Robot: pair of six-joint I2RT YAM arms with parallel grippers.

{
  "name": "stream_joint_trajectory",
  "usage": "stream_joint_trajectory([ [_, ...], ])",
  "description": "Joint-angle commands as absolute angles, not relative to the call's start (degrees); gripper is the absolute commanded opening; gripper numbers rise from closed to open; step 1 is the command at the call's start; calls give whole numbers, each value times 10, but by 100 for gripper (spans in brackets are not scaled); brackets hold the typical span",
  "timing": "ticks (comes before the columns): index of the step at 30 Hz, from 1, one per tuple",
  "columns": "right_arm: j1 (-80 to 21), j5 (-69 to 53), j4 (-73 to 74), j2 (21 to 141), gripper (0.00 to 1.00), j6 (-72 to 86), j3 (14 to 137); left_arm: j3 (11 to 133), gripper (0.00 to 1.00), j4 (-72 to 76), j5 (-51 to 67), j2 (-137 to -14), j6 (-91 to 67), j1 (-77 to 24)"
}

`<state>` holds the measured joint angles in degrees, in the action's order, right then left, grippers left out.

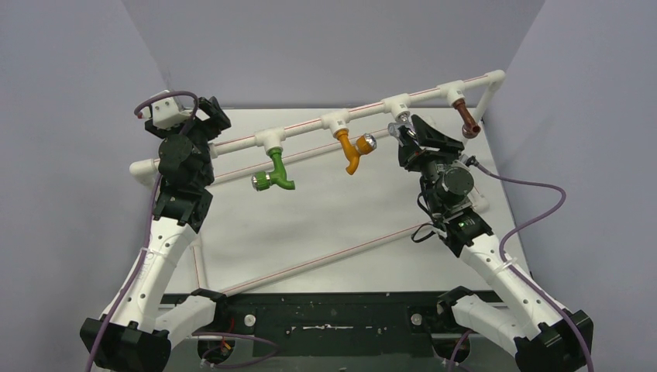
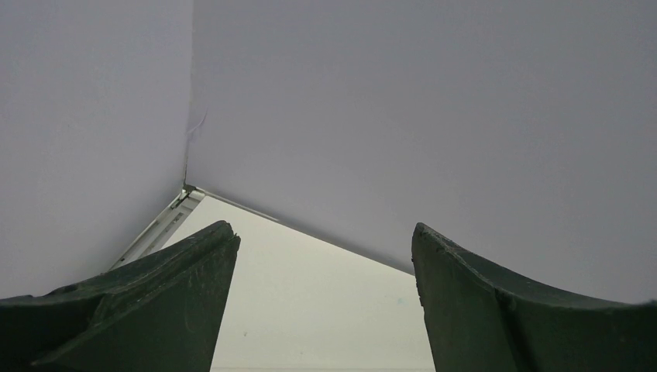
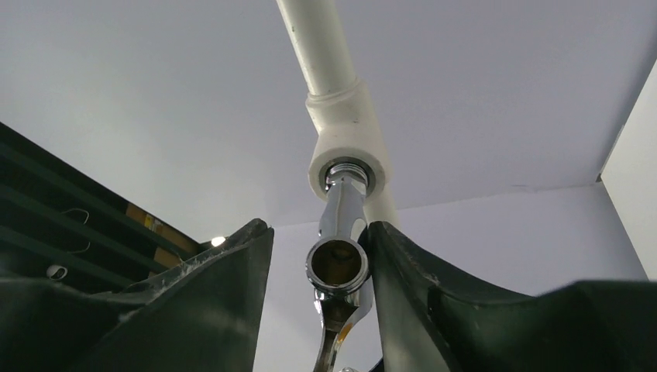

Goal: Install the water faucets

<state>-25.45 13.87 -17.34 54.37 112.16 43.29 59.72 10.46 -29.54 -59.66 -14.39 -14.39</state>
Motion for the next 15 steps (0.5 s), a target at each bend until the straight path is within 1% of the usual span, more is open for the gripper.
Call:
stream_joint_trajectory([
  [1, -245, 151, -233, 529, 57, 1135, 448, 538, 80, -94, -299, -613, -149, -150],
  [3, -243, 141, -230, 530, 65, 1128, 446, 538, 80, -94, -299, -613, -149, -149],
  [5, -243, 129, -222, 532, 70, 1127, 442, 539, 80, -94, -299, -613, -148, -150],
  [11, -243, 107, -224, 522, 77, 1103, 428, 539, 80, -94, -298, -614, -149, -149],
  [15, -243, 99, -183, 501, 79, 1052, 436, 539, 80, -95, -298, -614, -149, -149],
])
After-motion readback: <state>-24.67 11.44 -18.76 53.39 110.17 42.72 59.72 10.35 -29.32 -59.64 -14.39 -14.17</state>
